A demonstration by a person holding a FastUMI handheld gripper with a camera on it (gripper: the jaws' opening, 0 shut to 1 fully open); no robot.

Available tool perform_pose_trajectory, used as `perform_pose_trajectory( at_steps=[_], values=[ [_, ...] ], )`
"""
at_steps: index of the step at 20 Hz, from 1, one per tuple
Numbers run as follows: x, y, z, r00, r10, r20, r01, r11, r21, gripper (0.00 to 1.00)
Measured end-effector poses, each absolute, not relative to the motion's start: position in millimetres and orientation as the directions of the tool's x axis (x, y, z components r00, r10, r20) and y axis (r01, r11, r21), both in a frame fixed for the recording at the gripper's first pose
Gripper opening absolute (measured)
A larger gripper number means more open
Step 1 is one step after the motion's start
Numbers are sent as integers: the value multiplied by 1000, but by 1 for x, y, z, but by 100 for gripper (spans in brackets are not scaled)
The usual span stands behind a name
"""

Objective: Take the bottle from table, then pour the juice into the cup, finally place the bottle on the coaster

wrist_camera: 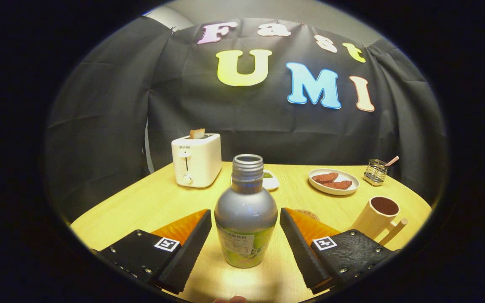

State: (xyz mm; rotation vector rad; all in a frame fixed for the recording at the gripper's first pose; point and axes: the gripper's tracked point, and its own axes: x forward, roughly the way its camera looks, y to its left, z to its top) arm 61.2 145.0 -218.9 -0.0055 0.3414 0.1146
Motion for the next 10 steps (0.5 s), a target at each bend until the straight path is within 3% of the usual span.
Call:
perform_pose_trajectory(
  at_steps=[10],
  values=[
    [54, 143, -259, 895, 87, -438, -77, 996, 42, 99]
  ],
)
